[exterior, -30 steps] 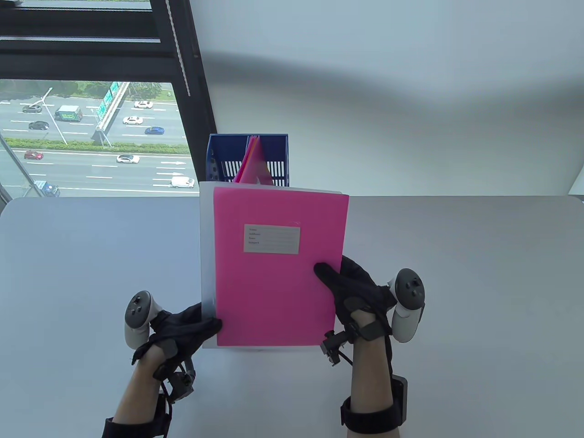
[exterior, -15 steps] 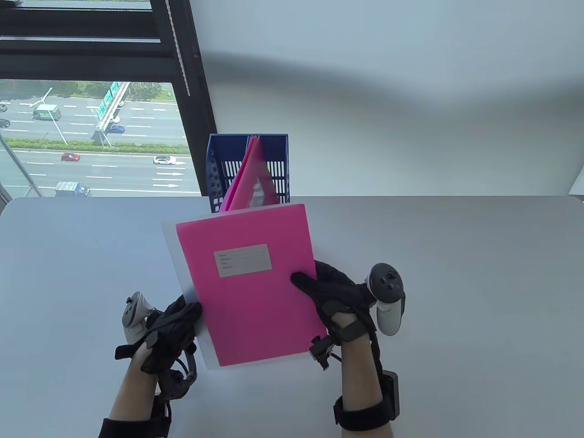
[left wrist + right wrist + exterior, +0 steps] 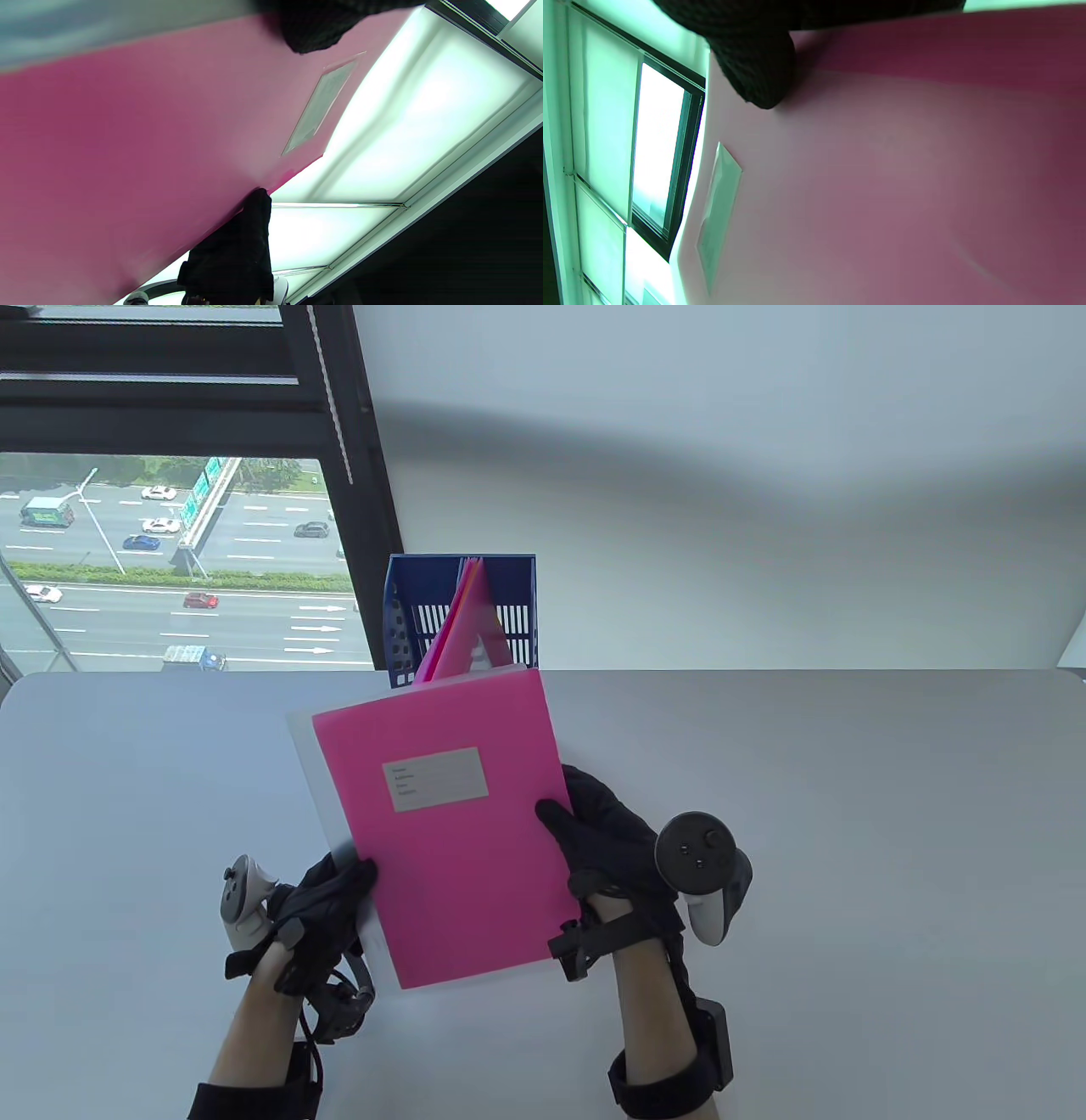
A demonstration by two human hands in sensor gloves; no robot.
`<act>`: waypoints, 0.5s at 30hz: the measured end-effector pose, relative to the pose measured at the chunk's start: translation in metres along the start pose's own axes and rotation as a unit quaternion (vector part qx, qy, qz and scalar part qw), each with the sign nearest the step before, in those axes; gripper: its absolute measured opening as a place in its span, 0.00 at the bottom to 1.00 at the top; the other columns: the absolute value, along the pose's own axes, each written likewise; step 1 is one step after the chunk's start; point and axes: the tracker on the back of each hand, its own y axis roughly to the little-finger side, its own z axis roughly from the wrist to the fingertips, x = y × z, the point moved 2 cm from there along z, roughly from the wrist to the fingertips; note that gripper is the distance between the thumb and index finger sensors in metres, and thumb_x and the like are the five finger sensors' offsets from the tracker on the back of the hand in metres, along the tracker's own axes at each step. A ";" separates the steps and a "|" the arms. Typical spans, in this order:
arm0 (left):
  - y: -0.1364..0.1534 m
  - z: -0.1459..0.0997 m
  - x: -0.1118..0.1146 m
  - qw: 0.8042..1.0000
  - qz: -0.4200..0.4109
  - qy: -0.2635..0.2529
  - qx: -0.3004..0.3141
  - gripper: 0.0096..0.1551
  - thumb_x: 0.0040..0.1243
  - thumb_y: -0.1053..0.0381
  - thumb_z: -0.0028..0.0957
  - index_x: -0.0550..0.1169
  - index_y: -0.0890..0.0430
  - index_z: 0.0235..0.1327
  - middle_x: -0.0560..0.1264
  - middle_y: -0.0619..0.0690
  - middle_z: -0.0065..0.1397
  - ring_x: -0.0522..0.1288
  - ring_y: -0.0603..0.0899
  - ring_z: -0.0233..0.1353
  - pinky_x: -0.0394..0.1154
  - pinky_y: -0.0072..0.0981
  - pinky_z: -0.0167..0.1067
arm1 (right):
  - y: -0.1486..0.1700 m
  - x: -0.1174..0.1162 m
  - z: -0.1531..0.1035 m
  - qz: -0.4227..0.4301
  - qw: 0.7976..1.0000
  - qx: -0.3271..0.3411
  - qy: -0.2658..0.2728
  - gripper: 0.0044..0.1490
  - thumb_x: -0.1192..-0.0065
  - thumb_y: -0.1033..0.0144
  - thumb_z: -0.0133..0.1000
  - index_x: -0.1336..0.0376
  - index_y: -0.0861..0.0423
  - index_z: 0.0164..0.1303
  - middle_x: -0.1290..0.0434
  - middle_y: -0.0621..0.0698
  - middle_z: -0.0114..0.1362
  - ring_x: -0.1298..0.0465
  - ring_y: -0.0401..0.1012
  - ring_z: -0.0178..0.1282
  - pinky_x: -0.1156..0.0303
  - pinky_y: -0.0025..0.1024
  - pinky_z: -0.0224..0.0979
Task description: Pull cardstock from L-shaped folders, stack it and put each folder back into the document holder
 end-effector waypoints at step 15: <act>0.002 -0.003 -0.004 1.000 -0.013 -0.008 0.002 0.26 0.53 0.49 0.66 0.71 0.53 0.76 0.77 0.52 0.69 0.82 0.60 0.67 0.69 0.54 0.75 | -0.015 -0.008 -0.003 -0.055 0.997 0.044 0.008 0.26 0.27 0.53 0.61 0.33 0.46 0.68 0.34 0.53 0.80 0.17 0.44 0.59 0.34 0.52 0.78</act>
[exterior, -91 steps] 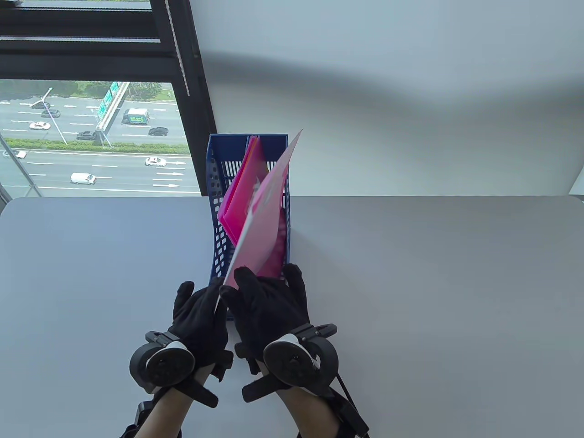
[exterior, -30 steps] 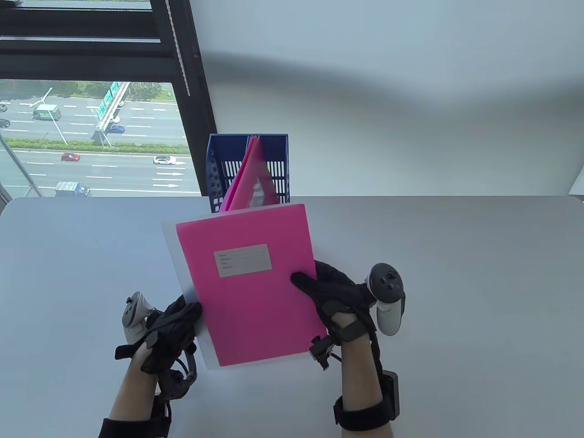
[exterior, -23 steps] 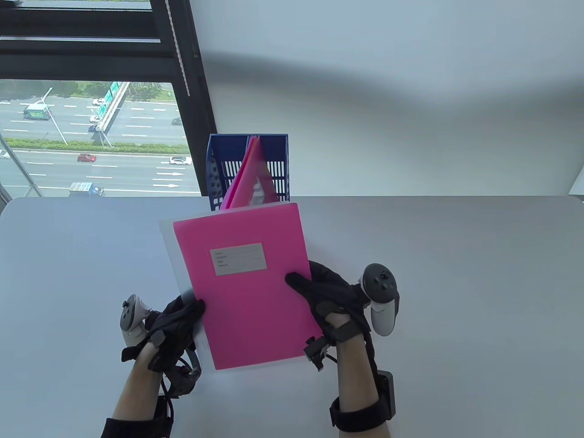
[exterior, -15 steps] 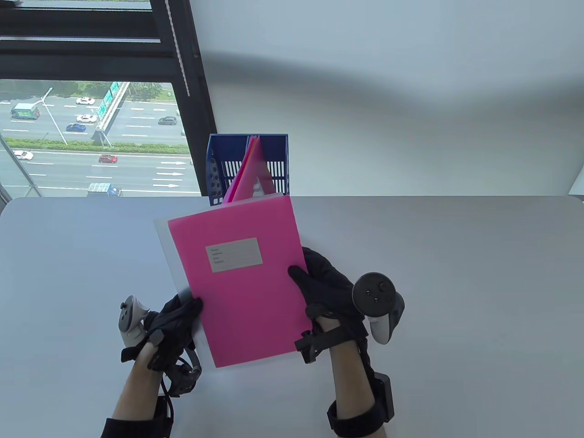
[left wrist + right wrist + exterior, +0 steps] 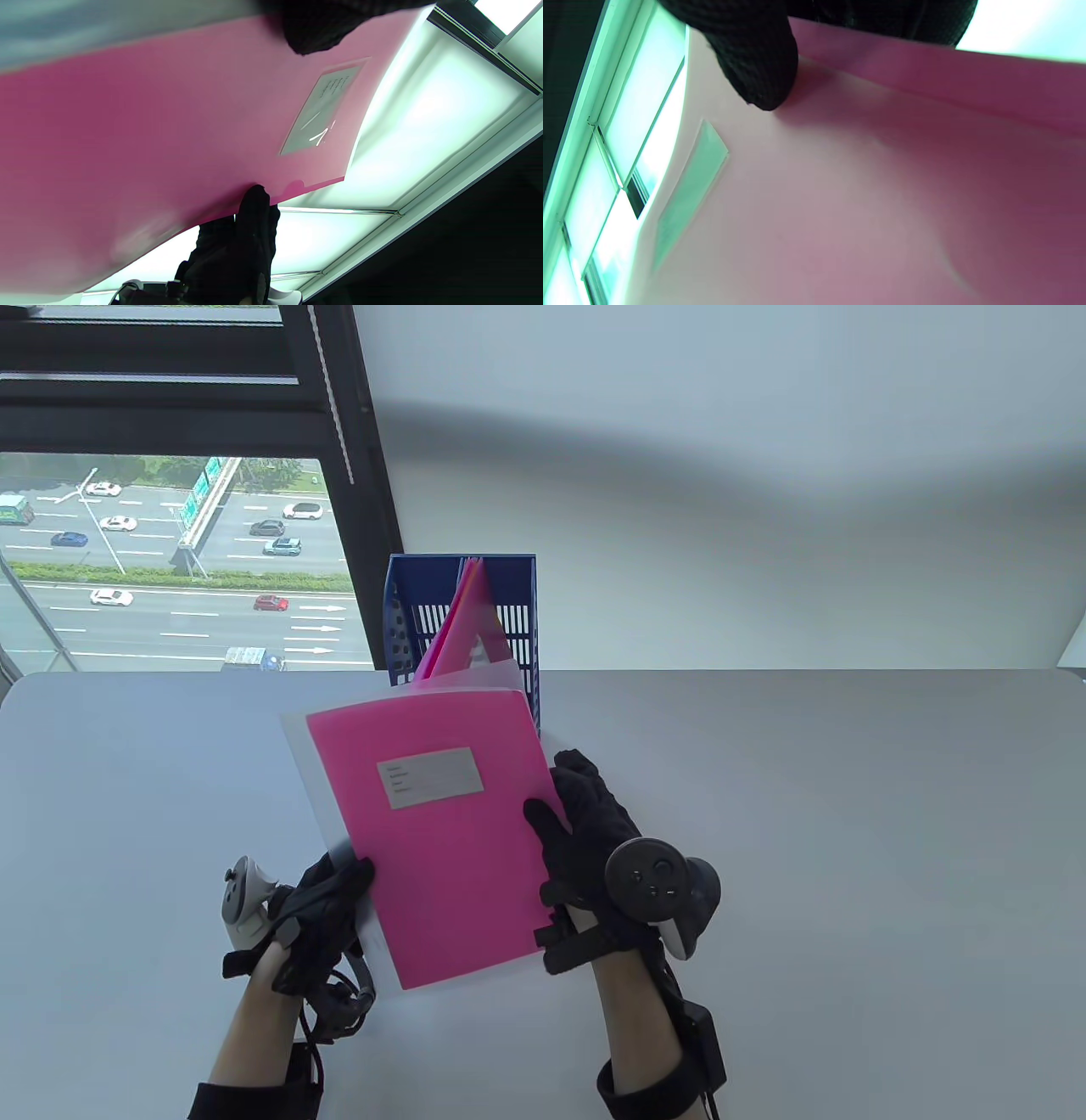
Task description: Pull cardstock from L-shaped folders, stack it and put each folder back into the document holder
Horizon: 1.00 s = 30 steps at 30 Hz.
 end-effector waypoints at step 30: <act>-0.002 0.002 0.002 0.999 -0.013 0.039 0.002 0.26 0.54 0.48 0.66 0.72 0.52 0.76 0.78 0.51 0.68 0.84 0.59 0.66 0.69 0.53 0.75 | 0.011 0.008 0.007 0.208 0.960 -0.054 -0.180 0.24 0.28 0.55 0.63 0.30 0.46 0.70 0.25 0.59 0.72 0.17 0.48 0.58 0.36 0.51 0.77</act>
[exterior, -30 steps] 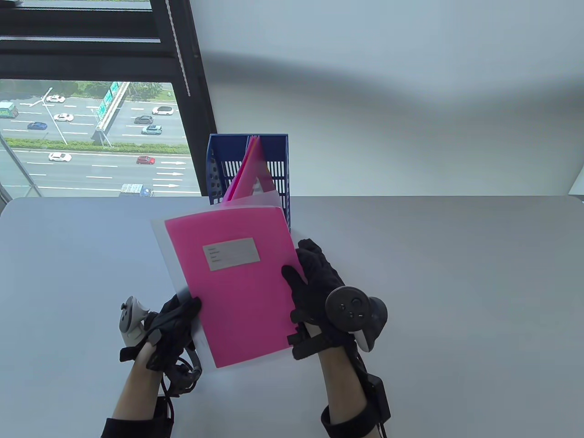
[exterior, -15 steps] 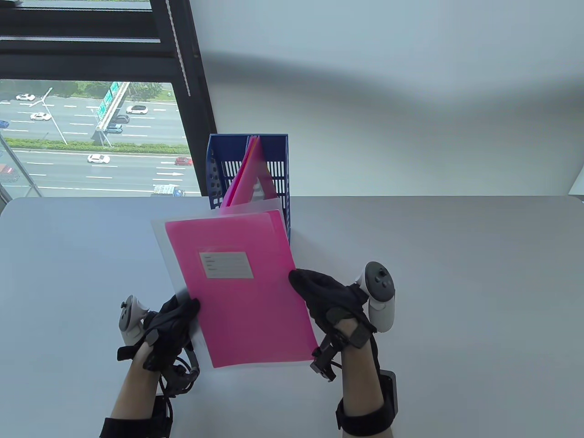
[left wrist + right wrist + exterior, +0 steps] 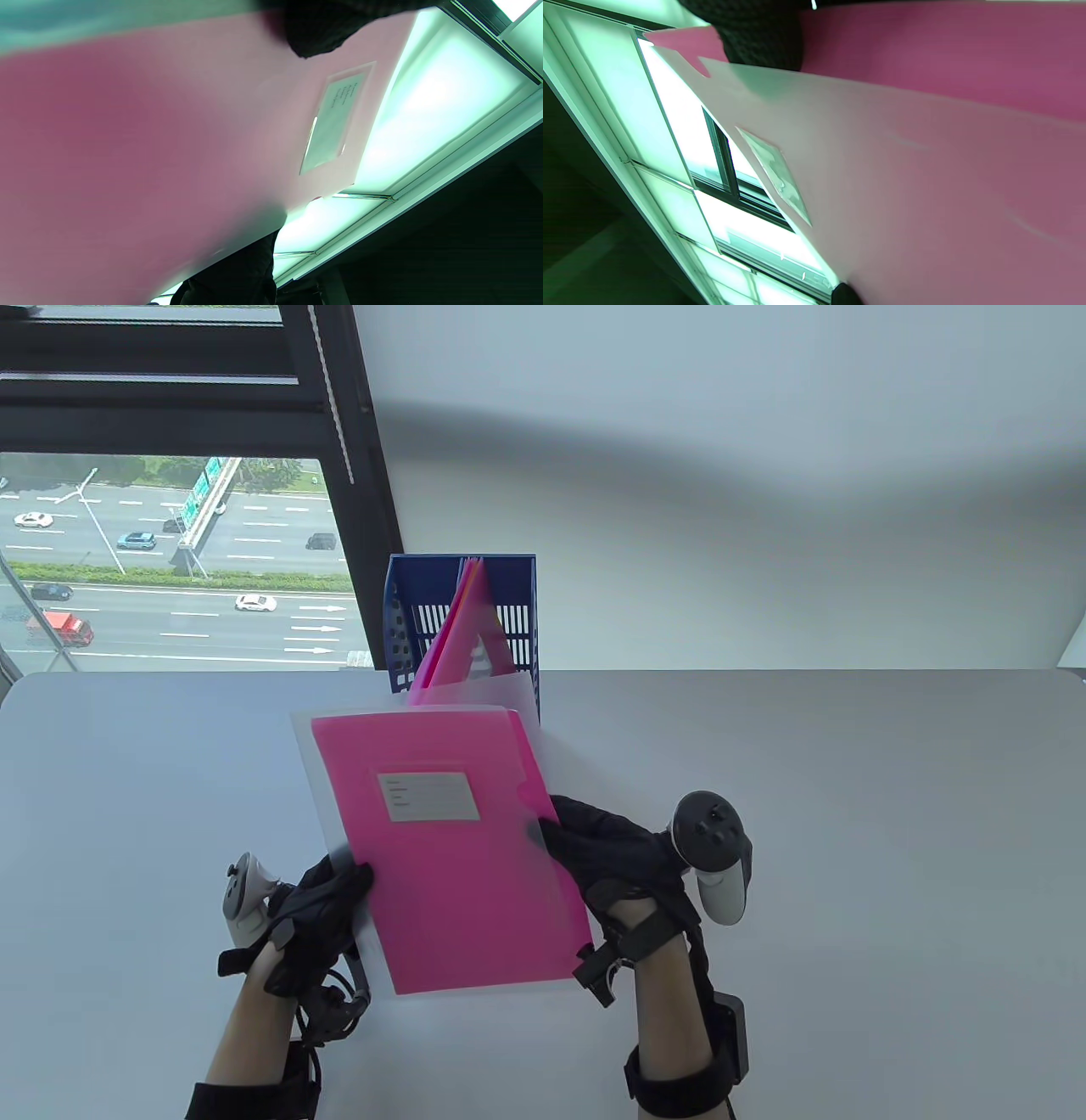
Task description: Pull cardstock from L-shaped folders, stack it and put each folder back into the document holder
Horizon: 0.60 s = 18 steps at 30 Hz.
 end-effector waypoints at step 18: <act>-0.002 -0.001 -0.004 1.000 0.015 -0.006 0.003 0.26 0.54 0.48 0.65 0.72 0.52 0.76 0.78 0.51 0.68 0.84 0.59 0.66 0.69 0.53 0.75 | -0.038 0.021 -0.021 -0.245 0.957 0.070 0.139 0.23 0.40 0.54 0.65 0.29 0.50 0.67 0.19 0.55 0.62 0.14 0.42 0.45 0.31 0.48 0.74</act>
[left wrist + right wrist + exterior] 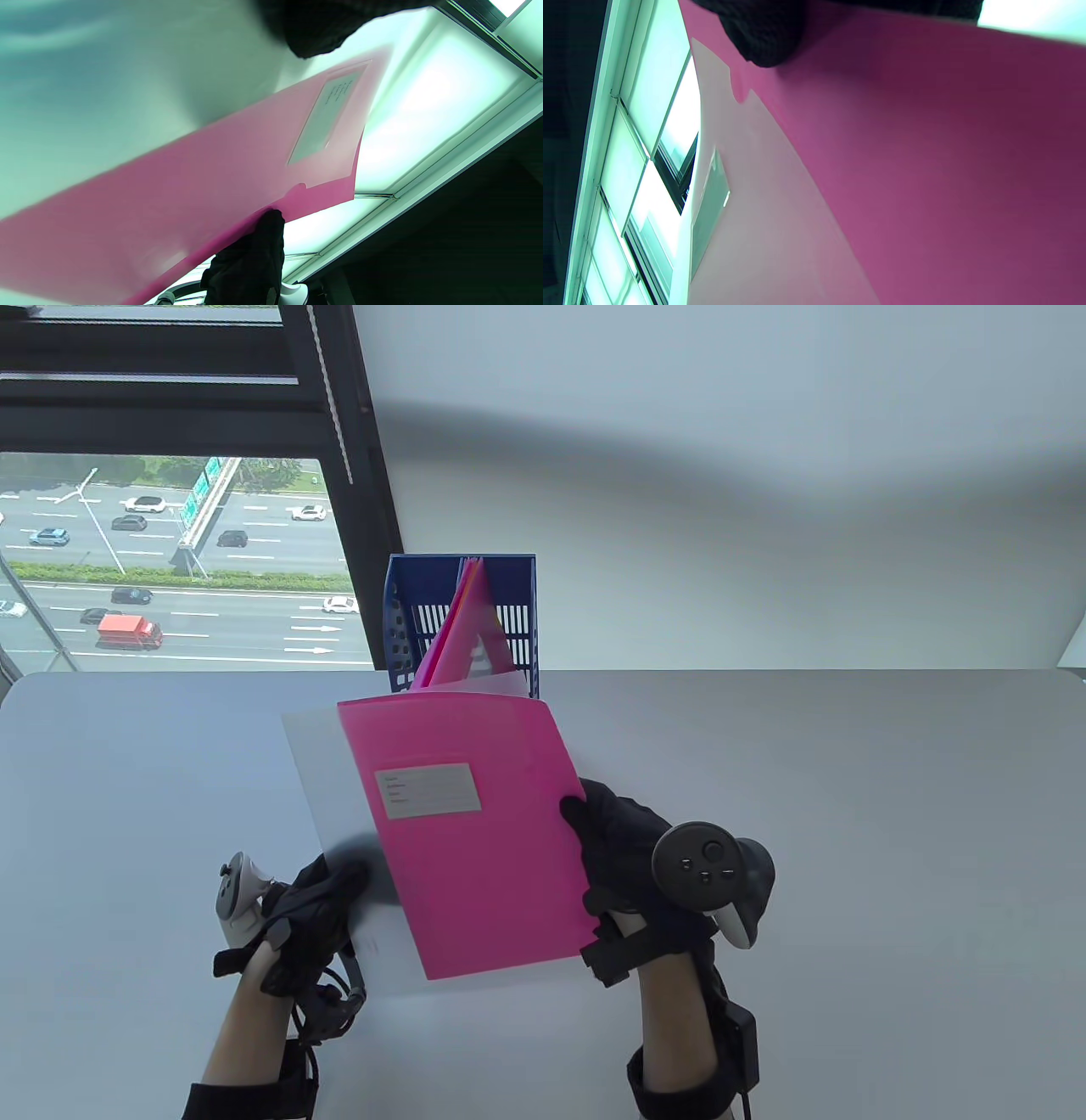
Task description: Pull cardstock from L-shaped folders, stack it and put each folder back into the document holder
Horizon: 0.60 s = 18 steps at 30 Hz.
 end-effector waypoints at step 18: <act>-0.001 -0.001 -0.003 1.000 0.001 0.003 0.004 0.26 0.54 0.48 0.65 0.72 0.52 0.76 0.79 0.51 0.67 0.84 0.59 0.65 0.69 0.53 0.75 | 0.022 0.074 -0.027 -0.041 0.983 -0.029 0.178 0.26 0.31 0.53 0.63 0.31 0.51 0.68 0.17 0.46 0.53 0.17 0.36 0.35 0.29 0.44 0.72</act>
